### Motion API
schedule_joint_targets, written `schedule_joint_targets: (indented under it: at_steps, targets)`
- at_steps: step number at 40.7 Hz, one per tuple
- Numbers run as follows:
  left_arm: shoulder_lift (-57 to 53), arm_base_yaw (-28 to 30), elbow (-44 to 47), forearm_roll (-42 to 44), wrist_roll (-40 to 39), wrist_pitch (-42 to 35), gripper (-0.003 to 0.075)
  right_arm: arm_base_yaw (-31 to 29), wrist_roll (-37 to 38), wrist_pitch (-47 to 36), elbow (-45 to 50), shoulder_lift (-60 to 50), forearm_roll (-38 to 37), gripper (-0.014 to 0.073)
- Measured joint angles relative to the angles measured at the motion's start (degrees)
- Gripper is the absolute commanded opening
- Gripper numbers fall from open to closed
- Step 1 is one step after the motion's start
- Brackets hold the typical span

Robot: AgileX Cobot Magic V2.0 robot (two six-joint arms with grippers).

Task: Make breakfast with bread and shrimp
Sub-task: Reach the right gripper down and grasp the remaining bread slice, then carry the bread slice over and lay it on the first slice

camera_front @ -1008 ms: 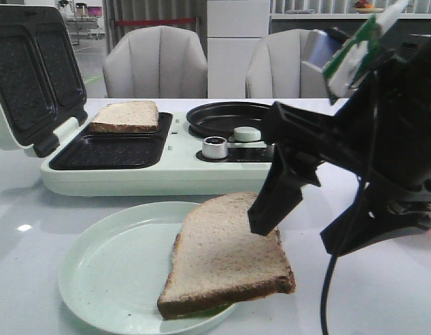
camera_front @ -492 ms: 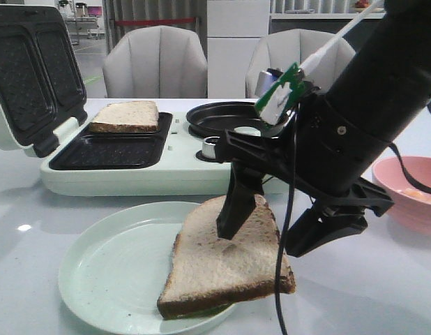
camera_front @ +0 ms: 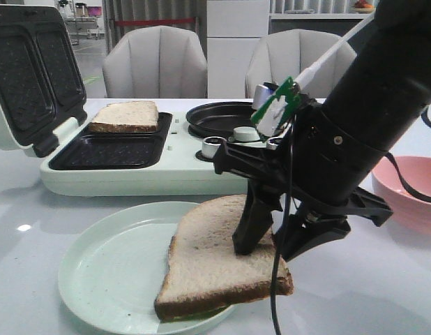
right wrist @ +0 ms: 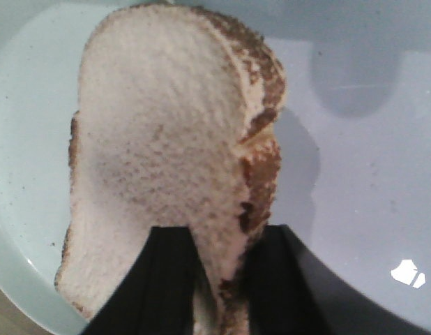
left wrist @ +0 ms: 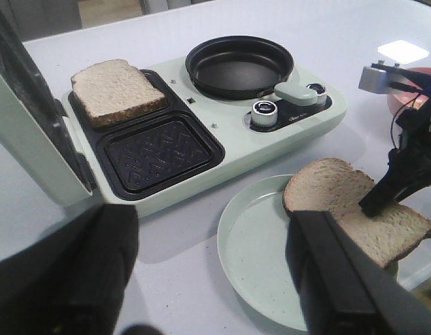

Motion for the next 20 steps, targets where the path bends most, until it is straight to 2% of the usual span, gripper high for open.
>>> schedule_joint_targets:
  at_steps: [8, 20]
  targets:
    - [0.0, 0.0, 0.0, 0.0, 0.0, 0.0, 0.0507, 0.0, 0.0, 0.0, 0.0, 0.0, 0.5, 0.0075]
    - [0.0, 0.0, 0.0, 0.0, 0.0, 0.0, 0.0507, 0.0, 0.0, 2.0, 0.0, -6.1, 0.5, 0.0075]
